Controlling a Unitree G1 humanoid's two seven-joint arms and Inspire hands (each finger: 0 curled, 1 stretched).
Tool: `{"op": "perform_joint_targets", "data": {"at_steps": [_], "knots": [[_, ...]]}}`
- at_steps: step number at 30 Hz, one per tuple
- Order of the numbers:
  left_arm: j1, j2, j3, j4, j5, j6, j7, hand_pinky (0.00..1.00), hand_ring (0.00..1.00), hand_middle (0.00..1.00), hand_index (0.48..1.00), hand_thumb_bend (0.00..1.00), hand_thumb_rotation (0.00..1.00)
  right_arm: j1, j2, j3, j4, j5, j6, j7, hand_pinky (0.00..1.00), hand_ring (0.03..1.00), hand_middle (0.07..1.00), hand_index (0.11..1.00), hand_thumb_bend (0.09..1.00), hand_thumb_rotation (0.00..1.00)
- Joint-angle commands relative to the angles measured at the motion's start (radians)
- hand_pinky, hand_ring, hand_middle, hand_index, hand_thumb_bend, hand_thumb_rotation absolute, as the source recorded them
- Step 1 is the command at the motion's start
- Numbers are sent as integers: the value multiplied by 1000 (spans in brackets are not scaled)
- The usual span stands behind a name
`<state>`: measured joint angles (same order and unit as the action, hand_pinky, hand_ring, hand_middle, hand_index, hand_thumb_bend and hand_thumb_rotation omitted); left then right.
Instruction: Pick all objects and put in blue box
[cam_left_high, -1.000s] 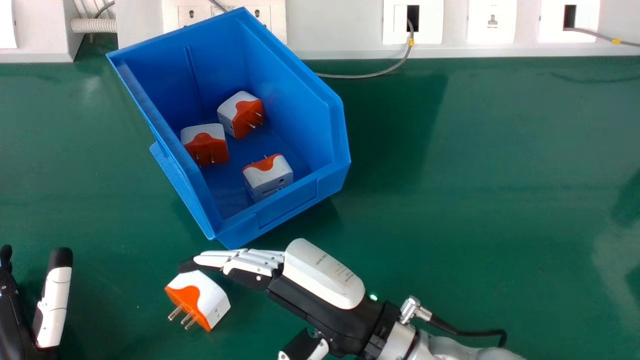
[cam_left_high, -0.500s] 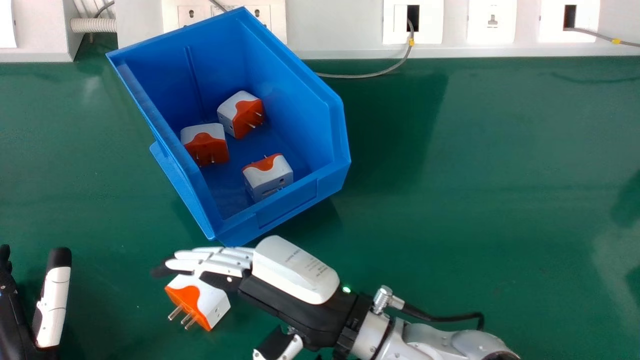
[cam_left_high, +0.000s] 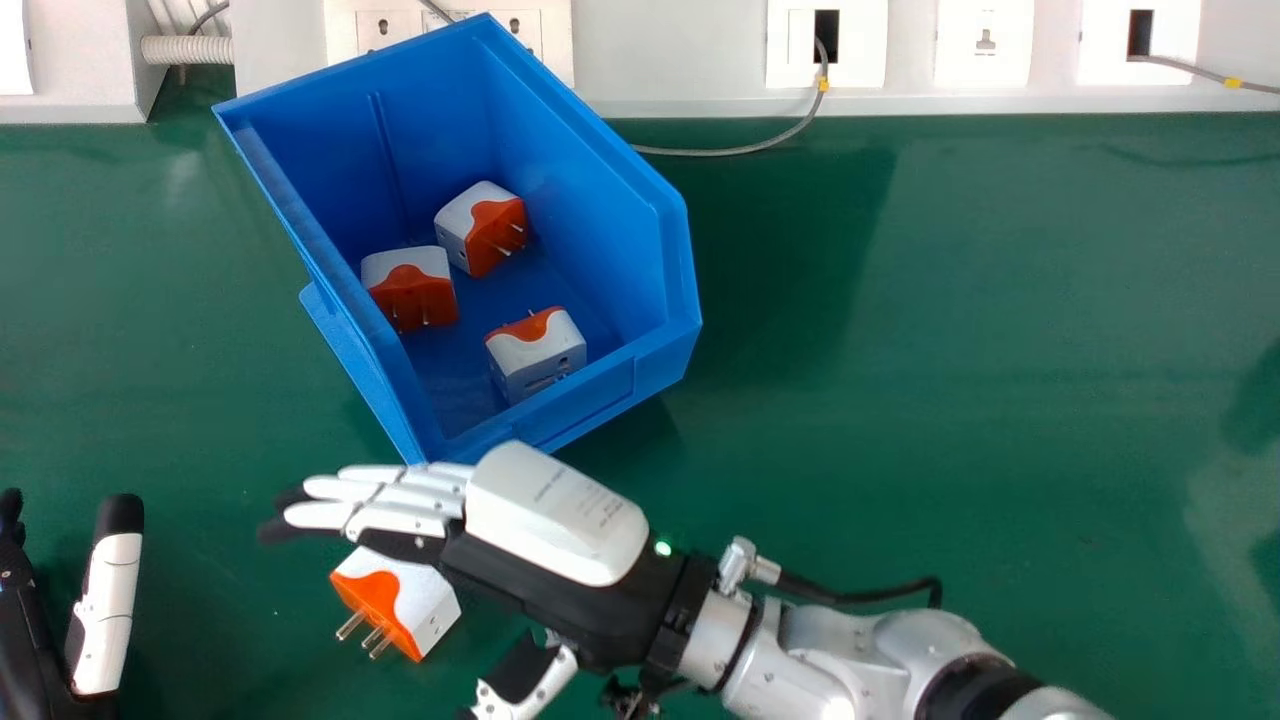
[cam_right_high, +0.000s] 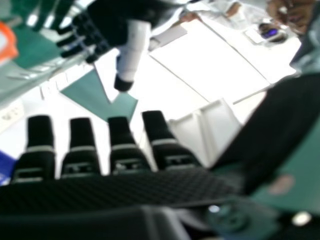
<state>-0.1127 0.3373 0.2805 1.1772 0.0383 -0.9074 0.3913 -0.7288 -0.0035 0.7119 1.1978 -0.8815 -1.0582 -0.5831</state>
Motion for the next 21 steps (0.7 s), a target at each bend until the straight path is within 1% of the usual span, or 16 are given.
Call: {"op": "perform_joint_targets", "data": {"at_steps": [1,2,3,4,6,7,11,15,17,18,19,20,21], "knots": [[32,-12,-2,27,-2,42,-3,986,977,972,993,931,934,-34,29,-4,-4,12,2,-9,811,897,915,858,840,557],[32,-11,-4,26,2,42,2,985,981,977,993,931,938,-38,34,-3,0,13,7,-6,813,899,919,860,842,555],[32,-12,-4,26,3,42,4,984,983,980,992,927,940,-41,40,-4,5,16,12,1,816,900,921,861,844,552],[31,-12,-4,28,2,41,4,983,983,981,992,926,941,-44,47,-4,10,18,17,7,816,900,922,861,845,551],[29,-12,-2,29,0,41,4,993,964,964,998,934,938,-51,59,0,19,14,30,6,814,902,925,859,854,511],[28,-12,-2,30,-1,43,3,993,964,964,998,934,938,-54,65,5,21,6,39,-1,814,902,925,859,854,511],[28,-19,3,25,-12,39,-10,999,956,962,1000,940,928,-67,85,25,35,-8,72,-4,813,901,923,854,856,521],[26,-18,3,27,-10,41,-13,999,982,981,999,909,926,-71,101,37,48,-18,100,4,804,902,923,851,857,551],[25,-16,2,28,-8,43,-10,1000,987,980,994,911,927,-71,109,38,56,-14,107,16,803,903,922,850,862,565],[25,-15,0,28,-4,44,-5,996,983,975,997,917,928,-70,112,38,59,-10,109,23,802,903,920,848,864,568],[25,-15,-2,27,0,43,1,994,980,973,988,924,931,-69,114,37,62,-8,113,31,804,904,921,848,865,569],[26,-14,-3,27,3,42,6,997,975,969,929,923,933,-68,115,37,63,-6,116,36,806,905,922,849,865,572],[25,-14,-3,27,3,43,5,997,975,969,929,923,933,-67,117,37,65,-6,119,39,806,905,922,849,865,572]]}}
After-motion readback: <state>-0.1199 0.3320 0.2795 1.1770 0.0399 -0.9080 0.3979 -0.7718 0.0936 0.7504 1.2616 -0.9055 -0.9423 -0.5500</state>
